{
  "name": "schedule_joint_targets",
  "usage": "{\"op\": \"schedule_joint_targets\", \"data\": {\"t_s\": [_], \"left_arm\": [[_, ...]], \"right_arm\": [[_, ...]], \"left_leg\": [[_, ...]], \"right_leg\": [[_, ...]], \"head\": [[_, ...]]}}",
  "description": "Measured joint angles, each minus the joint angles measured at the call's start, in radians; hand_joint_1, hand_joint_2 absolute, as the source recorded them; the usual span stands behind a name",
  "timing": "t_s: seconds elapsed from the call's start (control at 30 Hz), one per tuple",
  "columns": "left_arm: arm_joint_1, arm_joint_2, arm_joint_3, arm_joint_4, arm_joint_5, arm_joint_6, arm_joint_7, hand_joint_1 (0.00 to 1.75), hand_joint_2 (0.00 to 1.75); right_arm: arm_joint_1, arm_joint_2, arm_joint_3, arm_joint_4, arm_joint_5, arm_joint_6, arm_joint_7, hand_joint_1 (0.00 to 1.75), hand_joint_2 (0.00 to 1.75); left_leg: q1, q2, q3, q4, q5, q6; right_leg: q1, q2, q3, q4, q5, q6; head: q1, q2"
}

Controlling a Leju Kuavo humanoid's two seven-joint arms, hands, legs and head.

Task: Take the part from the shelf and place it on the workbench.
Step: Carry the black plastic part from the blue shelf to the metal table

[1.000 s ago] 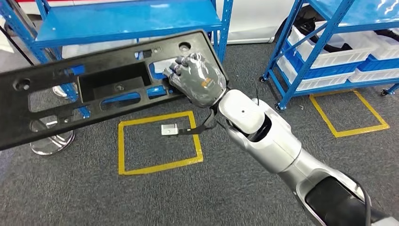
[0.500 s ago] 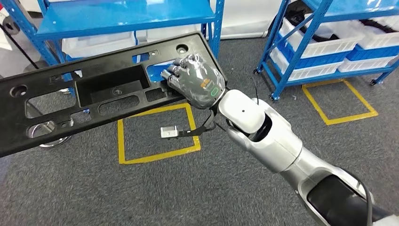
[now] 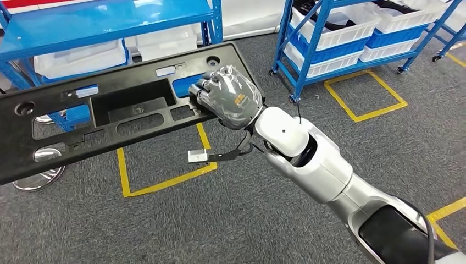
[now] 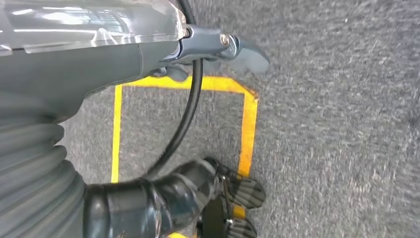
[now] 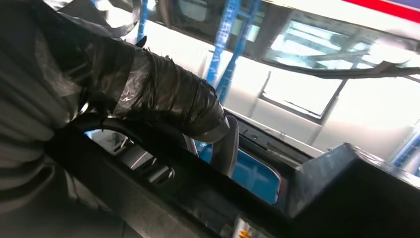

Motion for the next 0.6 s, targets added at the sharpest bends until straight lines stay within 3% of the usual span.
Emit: {"op": "schedule_joint_targets", "data": {"t_s": [0.07,0.13,0.23,0.3,0.33,0.4,0.43,0.5,0.6], "left_arm": [[-0.002,0.000,0.000,0.000,-0.001,0.000,0.001,0.00,1.75],[-0.003,-0.001,0.000,0.000,-0.002,0.000,0.001,0.00,1.75],[-0.002,-0.003,0.000,0.000,-0.002,0.000,0.002,0.00,1.75],[-0.002,-0.004,0.000,0.000,-0.002,0.000,0.002,0.00,1.75],[-0.002,-0.004,0.000,0.000,-0.002,0.000,0.002,0.00,1.75],[-0.003,-0.005,0.000,0.000,-0.002,0.000,0.002,0.00,1.75],[-0.003,-0.004,0.000,-0.001,-0.002,0.000,0.002,0.00,1.75],[-0.004,-0.002,0.000,-0.002,-0.002,0.000,0.002,0.00,1.75],[-0.007,-0.002,0.001,-0.002,-0.002,0.001,0.002,0.00,1.75]], "right_arm": [[0.001,0.000,0.000,-0.001,0.000,0.000,0.000,1.75,1.75],[-0.003,-0.001,0.000,-0.002,0.000,0.000,0.000,1.75,1.75],[-0.002,-0.001,0.000,-0.003,0.000,0.000,0.000,1.75,1.75],[0.002,-0.001,0.001,-0.003,0.000,0.001,-0.001,1.75,1.75],[0.002,-0.002,0.002,-0.003,0.000,0.001,-0.001,1.75,1.75],[0.001,-0.003,0.002,-0.003,0.000,0.001,-0.001,1.75,1.75],[0.000,-0.003,0.003,-0.003,0.000,0.001,-0.001,1.75,1.75],[-0.001,-0.003,0.003,-0.004,0.000,0.001,-0.001,1.75,1.75],[-0.001,-0.004,0.004,-0.005,0.000,0.002,-0.001,1.75,1.75]], "left_leg": [[0.002,0.020,0.005,-0.019,0.008,0.009],[0.010,0.044,0.012,-0.040,0.019,0.021],[0.016,0.076,0.011,-0.047,0.024,0.026],[0.021,0.097,0.009,-0.043,0.023,0.022],[0.026,0.107,0.009,-0.039,0.020,0.018],[0.035,0.124,0.008,-0.028,0.012,0.003],[0.035,0.131,0.007,-0.019,0.006,-0.008],[0.031,0.142,0.004,-0.010,0.001,-0.025],[0.035,0.155,0.006,-0.010,-0.002,-0.042]], "right_leg": [[0.000,0.010,-0.003,-0.001,0.004,0.013],[0.003,-0.018,-0.023,0.037,-0.023,0.025],[-0.010,-0.069,-0.110,0.215,-0.111,0.043],[-0.026,-0.078,-0.137,0.273,-0.117,0.056],[-0.032,-0.083,-0.121,0.246,-0.094,0.063],[-0.041,-0.110,-0.051,0.114,-0.033,0.077],[-0.040,-0.125,-0.022,0.056,-0.013,0.078],[-0.034,-0.136,-0.006,0.016,-0.010,0.068],[-0.031,-0.108,-0.017,0.021,-0.007,0.040]], "head": [[0.000,0.000],[0.001,0.000],[0.001,0.000],[0.001,0.000],[0.001,0.000],[0.002,0.000],[0.001,0.000],[0.001,0.000],[0.001,0.000]]}}
